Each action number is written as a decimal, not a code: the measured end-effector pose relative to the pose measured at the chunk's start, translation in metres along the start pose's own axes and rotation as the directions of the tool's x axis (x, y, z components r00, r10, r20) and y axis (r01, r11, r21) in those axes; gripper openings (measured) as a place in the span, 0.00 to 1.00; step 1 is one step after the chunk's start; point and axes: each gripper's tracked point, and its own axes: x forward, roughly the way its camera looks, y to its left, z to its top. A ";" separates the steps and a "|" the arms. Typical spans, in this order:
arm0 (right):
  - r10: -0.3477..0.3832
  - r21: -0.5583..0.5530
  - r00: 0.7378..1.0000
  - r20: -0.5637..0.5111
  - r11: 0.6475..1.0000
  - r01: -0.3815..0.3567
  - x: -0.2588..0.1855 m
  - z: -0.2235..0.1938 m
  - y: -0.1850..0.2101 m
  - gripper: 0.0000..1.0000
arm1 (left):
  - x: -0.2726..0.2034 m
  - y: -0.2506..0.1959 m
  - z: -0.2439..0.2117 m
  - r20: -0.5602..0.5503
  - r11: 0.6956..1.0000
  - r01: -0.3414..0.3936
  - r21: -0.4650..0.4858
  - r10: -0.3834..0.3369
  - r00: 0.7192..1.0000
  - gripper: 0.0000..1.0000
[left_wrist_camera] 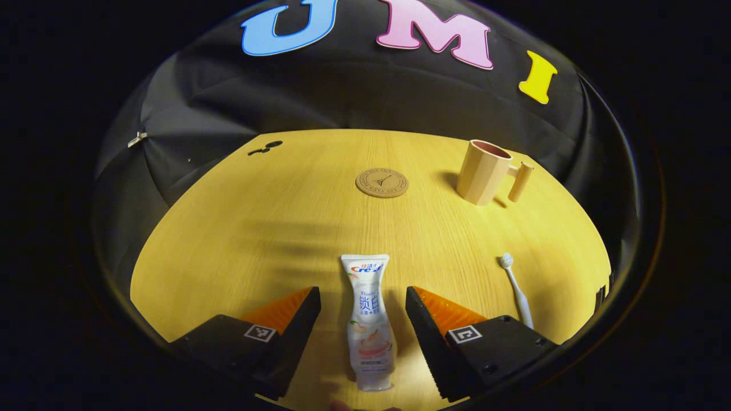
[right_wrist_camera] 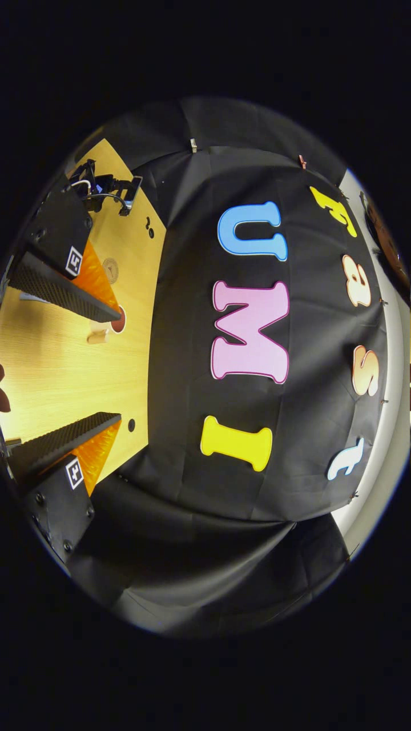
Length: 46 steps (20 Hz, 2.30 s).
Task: Put the toothbrush and toothpaste on the desktop into the cup, then pick up the cup and place it on the coaster on the desktop.
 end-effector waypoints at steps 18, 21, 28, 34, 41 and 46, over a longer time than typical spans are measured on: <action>0.104 0.085 0.957 -0.272 0.993 -0.084 0.028 -0.067 0.059 0.98 | 0.013 -0.003 -0.007 -0.064 0.997 0.036 0.062 -0.032 0.997 0.43; 0.138 0.052 0.908 -0.395 0.990 -0.129 0.038 -0.110 0.083 0.98 | 0.012 0.000 -0.004 -0.063 0.997 0.060 0.042 -0.057 0.996 0.27; 0.193 0.126 0.801 -0.567 0.981 -0.148 0.063 -0.195 0.123 0.98 | -0.030 0.025 0.033 0.030 0.998 0.043 0.049 -0.045 0.999 0.23; 0.197 0.096 0.711 -0.675 0.979 -0.180 0.073 -0.262 0.139 0.95 | -0.059 0.038 0.042 0.047 0.999 0.042 -0.033 -0.040 0.998 0.23; 0.181 0.066 0.631 -0.754 0.977 -0.200 0.075 -0.302 0.149 0.88 | -0.065 0.052 0.031 0.044 1.000 -0.002 -0.006 0.002 0.999 0.23; 0.145 0.041 0.613 -0.777 0.983 -0.180 0.081 -0.313 0.143 0.64 | -0.071 0.061 0.031 0.045 0.999 -0.030 -0.019 0.031 0.999 0.23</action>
